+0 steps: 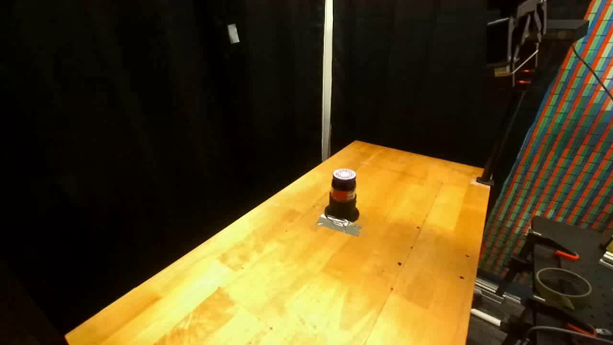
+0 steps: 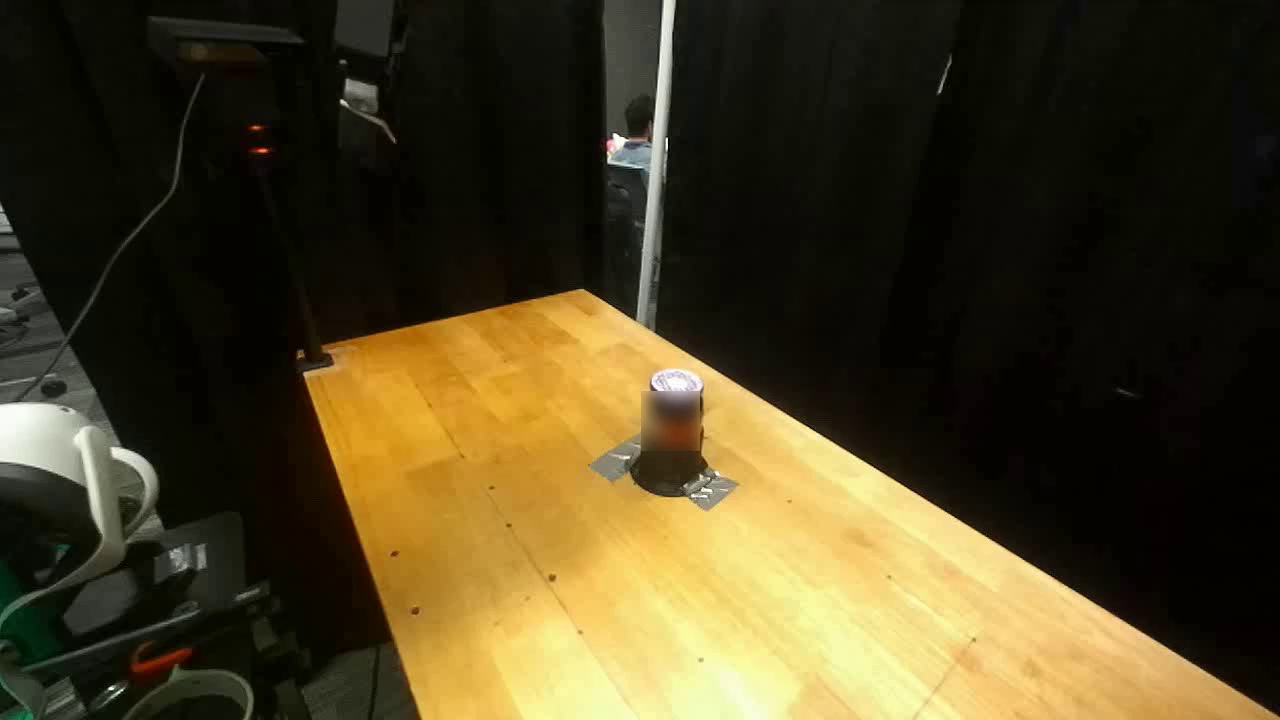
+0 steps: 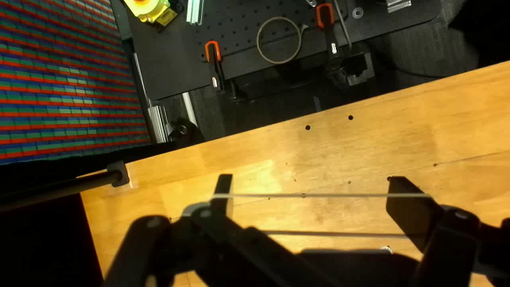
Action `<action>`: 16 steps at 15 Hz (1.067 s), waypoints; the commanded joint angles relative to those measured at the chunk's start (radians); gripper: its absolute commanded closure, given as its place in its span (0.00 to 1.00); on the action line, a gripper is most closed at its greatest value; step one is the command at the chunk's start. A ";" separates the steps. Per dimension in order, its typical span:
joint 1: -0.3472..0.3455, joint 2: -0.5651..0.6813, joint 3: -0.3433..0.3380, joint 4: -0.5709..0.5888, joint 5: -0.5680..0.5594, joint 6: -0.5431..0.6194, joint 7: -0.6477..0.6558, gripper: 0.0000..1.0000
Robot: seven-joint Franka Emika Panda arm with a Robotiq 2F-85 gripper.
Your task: Put the rubber band on the cup
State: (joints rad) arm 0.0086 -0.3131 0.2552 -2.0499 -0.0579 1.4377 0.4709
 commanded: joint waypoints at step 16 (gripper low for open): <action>0.034 0.452 -0.109 0.180 -0.089 0.548 -0.261 0.00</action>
State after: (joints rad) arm 0.0275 -0.0416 0.1879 -2.0190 -0.1487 1.9189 0.2960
